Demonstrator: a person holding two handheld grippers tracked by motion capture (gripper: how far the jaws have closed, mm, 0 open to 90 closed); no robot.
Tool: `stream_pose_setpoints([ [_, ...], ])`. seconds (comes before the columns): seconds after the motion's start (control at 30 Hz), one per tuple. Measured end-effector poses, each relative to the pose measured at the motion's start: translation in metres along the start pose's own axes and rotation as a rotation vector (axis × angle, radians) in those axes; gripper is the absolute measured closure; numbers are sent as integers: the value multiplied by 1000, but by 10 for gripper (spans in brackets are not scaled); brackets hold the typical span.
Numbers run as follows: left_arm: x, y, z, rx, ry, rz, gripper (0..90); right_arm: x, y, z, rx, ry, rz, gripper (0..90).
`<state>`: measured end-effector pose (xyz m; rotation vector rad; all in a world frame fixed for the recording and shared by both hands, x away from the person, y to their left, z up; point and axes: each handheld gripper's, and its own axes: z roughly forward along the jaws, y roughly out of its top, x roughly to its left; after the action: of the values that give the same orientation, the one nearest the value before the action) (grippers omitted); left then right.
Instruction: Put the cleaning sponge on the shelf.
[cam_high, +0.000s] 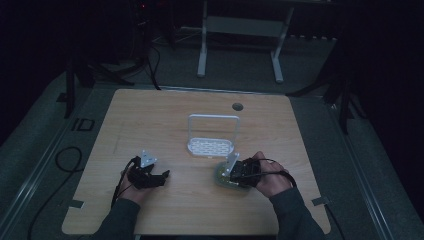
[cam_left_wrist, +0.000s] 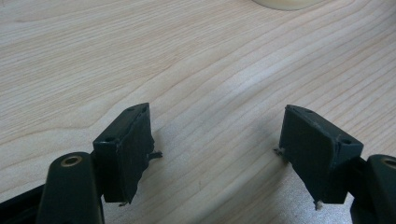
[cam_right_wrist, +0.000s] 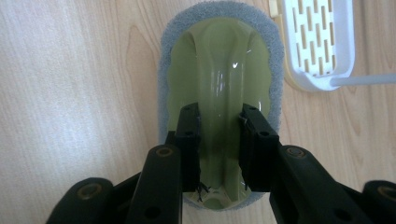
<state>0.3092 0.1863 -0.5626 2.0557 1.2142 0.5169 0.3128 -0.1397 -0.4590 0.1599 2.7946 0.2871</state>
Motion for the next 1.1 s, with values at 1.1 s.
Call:
stream_pose_setpoints([
  [1.1, 0, 0, 0, -3, 0, -5, 256, -23, 13, -7, -56, -64, -24, 717],
])
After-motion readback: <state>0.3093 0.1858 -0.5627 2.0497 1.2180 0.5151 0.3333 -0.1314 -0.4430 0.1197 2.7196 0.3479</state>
